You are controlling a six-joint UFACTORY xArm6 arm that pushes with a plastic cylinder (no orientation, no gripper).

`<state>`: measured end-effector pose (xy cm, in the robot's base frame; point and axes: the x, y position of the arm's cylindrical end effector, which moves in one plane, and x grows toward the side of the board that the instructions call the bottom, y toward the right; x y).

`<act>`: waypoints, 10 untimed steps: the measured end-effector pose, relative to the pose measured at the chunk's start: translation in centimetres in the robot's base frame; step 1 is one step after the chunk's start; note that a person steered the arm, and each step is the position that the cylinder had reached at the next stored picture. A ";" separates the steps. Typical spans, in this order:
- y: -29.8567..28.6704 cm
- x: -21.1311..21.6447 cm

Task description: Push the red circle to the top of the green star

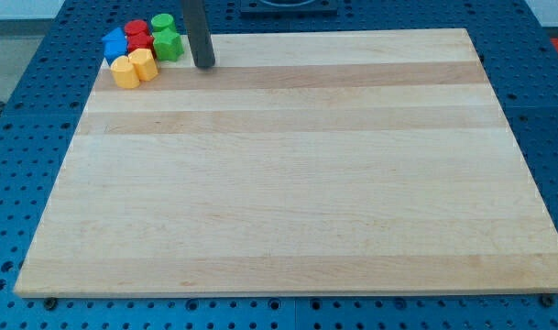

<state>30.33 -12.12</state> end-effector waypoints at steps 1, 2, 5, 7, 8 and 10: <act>-0.4 8.4; -7.5 10.3; -18.4 8.6; -18.4 -3.5; -18.4 -9.8; -17.1 -11.2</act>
<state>19.17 -29.26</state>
